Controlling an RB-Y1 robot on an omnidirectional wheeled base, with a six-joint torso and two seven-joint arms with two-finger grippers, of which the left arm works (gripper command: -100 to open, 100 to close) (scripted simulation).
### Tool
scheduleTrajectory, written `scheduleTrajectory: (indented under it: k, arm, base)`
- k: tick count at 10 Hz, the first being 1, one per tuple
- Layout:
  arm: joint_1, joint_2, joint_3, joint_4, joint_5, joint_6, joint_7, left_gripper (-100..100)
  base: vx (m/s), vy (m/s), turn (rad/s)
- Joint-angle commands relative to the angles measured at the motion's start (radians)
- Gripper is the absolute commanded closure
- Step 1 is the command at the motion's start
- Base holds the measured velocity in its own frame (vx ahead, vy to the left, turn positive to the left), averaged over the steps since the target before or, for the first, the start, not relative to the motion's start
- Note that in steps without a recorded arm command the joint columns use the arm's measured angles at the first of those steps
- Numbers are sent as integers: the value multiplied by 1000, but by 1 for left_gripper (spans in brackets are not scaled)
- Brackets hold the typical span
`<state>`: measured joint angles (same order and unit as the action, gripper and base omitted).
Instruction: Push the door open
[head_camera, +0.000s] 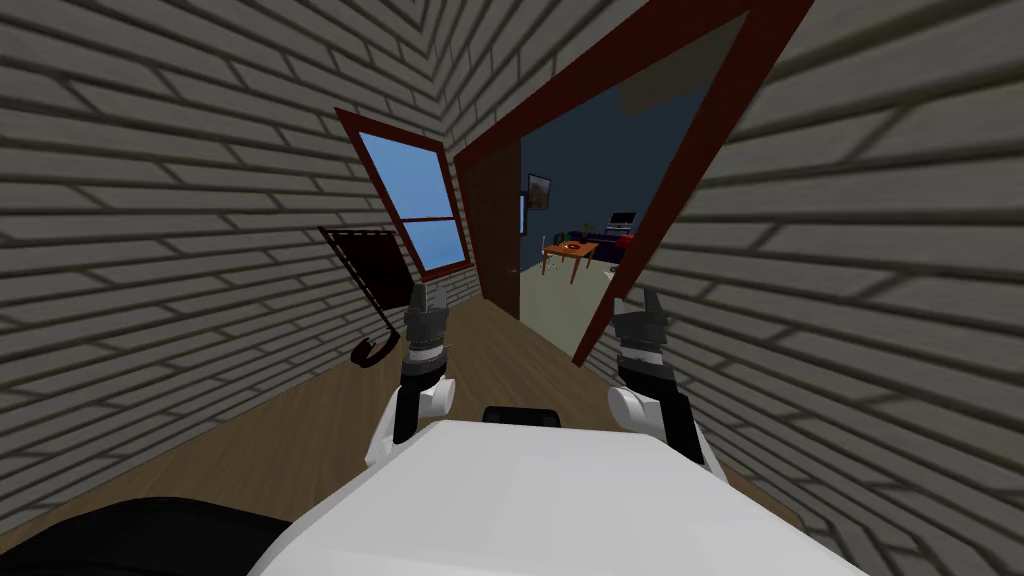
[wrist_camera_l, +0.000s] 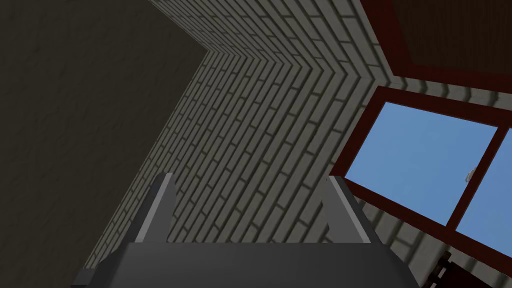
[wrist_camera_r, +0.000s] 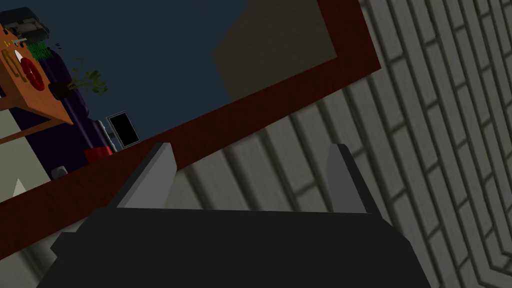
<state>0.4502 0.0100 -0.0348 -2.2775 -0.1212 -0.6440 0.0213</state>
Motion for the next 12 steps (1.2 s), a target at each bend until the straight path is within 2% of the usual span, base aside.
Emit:
scheduleTrajectory:
  k: [1, 6, 12]
  arm:
    - [-13, 11, -8, 35, -1, -3, 4, -100]
    - [-47, 33, -29, 125, -5, -12, 15, -100]
    - [-101, 58, -62, 270, -10, -27, 33, -100]
  base:
    - [82, 20, -20]
    - [171, 32, -18]
    - [133, 49, -19]
